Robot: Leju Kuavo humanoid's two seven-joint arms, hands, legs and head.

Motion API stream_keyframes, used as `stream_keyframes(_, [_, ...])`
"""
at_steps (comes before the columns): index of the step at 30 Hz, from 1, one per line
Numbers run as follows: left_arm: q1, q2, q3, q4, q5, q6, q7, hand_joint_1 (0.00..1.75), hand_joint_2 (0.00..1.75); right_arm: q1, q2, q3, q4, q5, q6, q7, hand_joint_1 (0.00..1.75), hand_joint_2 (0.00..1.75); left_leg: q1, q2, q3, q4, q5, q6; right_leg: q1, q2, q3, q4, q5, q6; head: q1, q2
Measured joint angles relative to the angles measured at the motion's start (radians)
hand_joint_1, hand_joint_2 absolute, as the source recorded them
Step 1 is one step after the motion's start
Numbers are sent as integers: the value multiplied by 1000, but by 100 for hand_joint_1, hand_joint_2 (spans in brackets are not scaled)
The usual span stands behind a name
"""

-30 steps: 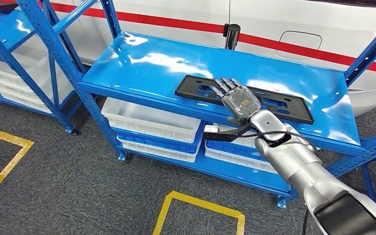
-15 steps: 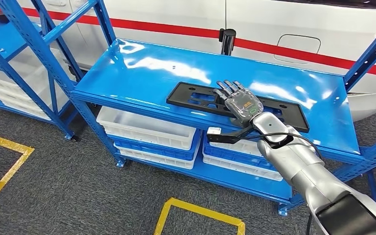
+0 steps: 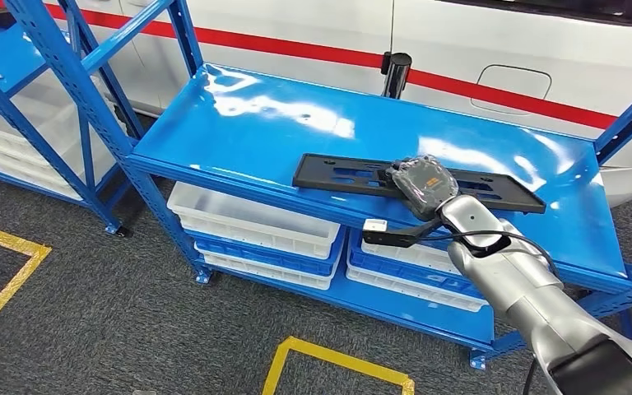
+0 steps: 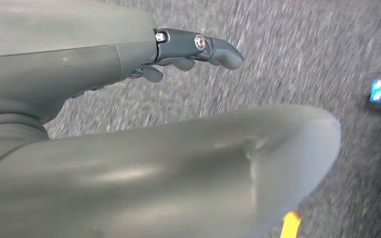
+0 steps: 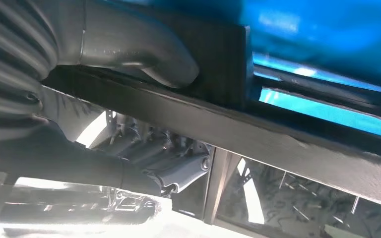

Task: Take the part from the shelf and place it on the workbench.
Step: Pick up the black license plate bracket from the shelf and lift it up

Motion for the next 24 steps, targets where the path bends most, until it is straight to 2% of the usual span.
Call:
stream_keyframes(1, [0,-1,3,0,-2,7,-4,0,0,9,-8,-2,-10,-1,0,-1,154,175,-2,-1,0,0,-2,2,0,0,-37,64,-19,1,0,0])
stream_keyframes(2, [0,-2,5,0,-4,12,-6,0,0,17,-15,-3,-19,-1,0,-1,154,175,-3,-3,1,0,-3,3,0,0,-62,100,-25,5,1,0])
stream_keyframes(3, [0,-4,6,0,-5,14,-7,0,44,23,-21,-4,-27,-1,0,-1,154,175,-5,-4,2,1,-5,3,0,0,-62,86,-11,13,1,0])
stream_keyframes(4, [0,-6,6,0,-6,15,-8,0,87,26,-27,-5,-35,-1,0,-1,154,175,-6,-5,5,1,-7,1,0,0,-39,28,19,22,0,0])
stream_keyframes(5, [0,-7,7,0,-6,14,-10,0,131,27,-31,-6,-43,-2,0,-2,153,175,-7,-6,8,1,-9,-2,0,-2,0,-56,54,29,1,0])
stream_keyframes(6, [0,-8,7,0,-6,11,-13,0,175,28,-35,-7,-52,-2,0,-3,153,175,-9,-7,10,3,-13,-6,1,-3,40,-137,88,31,0,0])
stream_keyframes(7, [-1,-9,7,0,-6,7,-16,0,175,30,-39,-7,-62,-3,-1,-6,151,175,-12,-9,11,5,-17,-9,-1,-4,68,-194,112,27,0,0])
stream_keyframes(8, [-1,-9,8,0,-6,2,-19,0,175,34,-44,-8,-74,-6,-3,-9,151,175,-15,-10,11,8,-20,-8,-2,-5,84,-222,125,21,-1,0])
stream_keyframes(10, [0,-9,9,0,-6,-6,-22,0,175,44,-58,-11,-111,-16,-6,-18,151,175,-17,-11,10,12,-24,-3,-3,-4,87,-227,133,13,-2,0])
stream_keyframes(11, [0,-9,10,0,-6,-11,-21,0,175,48,-67,-14,-137,-25,-6,-23,152,175,-16,-10,10,12,-24,-1,-2,-4,87,-226,133,12,-2,0])
stream_keyframes(16, [0,-9,26,0,-4,-20,15,0,175,42,-114,-43,-277,-94,10,-48,152,175,-12,-6,11,9,-24,-1,4,0,86,-226,131,8,-2,0])
stream_keyframes(21, [-4,-5,32,0,-7,-34,91,0,175,25,-140,-82,-395,-175,41,-67,152,175,-12,-5,10,11,-28,-1,2,1,85,-226,130,7,-2,0])
stream_keyframes(24, [-9,-2,33,0,-13,-35,113,0,175,18,-141,-90,-425,-173,43,-65,152,175,-14,-5,14,10,-26,8,0,1,91,-231,133,11,-2,0])
